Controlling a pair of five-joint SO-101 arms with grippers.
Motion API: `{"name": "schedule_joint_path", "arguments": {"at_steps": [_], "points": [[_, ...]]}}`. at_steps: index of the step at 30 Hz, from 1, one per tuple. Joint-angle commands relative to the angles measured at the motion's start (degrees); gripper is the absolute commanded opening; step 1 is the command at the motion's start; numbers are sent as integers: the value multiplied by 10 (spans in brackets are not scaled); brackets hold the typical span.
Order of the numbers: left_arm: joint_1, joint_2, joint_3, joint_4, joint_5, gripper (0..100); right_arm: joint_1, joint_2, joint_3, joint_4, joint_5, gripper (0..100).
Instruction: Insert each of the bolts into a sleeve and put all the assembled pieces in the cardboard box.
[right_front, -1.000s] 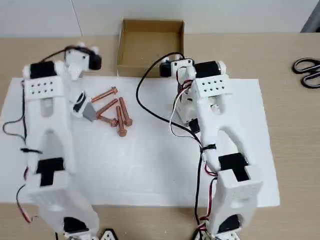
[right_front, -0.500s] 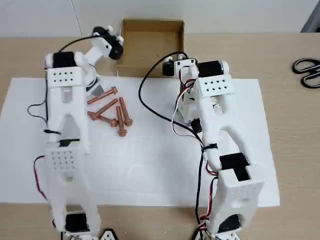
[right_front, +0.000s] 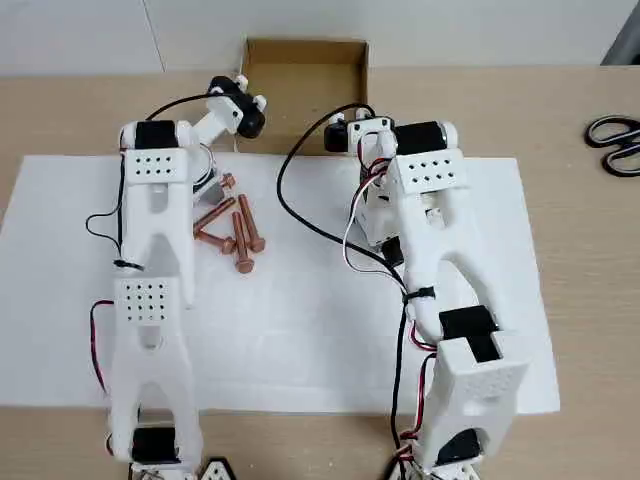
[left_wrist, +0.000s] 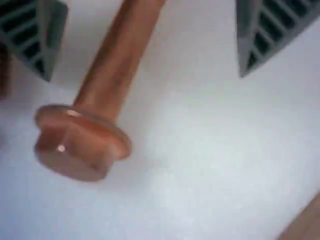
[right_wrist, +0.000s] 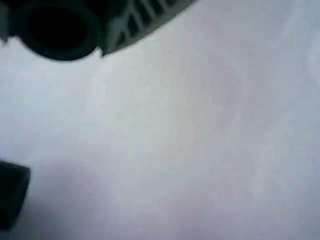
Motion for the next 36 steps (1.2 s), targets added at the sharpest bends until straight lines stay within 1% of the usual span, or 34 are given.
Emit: {"name": "schedule_joint_path", "arguments": {"at_steps": [1,4,5,7,10,11,16,22,25,30,33,36], "points": [[4,11,-20,-25,-4,224,2,-38,-13,12,4,4],[4,25,-20,-23,-4,221,2,-38,-13,12,4,4],[4,29,-20,-23,-4,205,2,-38,-13,12,4,4],[6,35,-21,-23,-4,145,2,-38,-13,12,4,4],[16,37,-21,-20,-4,23,2,-38,-13,13,4,4],[18,36,-21,-20,-4,1,2,-38,-13,13,4,4],[30,32,-23,17,-3,5,2,-38,-13,13,4,4],[33,0,-112,105,1,5,2,-38,-13,13,4,4],[28,-25,-124,105,45,5,2,-38,-13,13,3,4],[18,-91,-73,106,106,5,2,-41,-13,13,3,4],[14,-148,-9,106,126,5,2,-41,-13,13,3,4],[8,-224,80,106,137,5,2,-39,-13,13,3,4]]}}
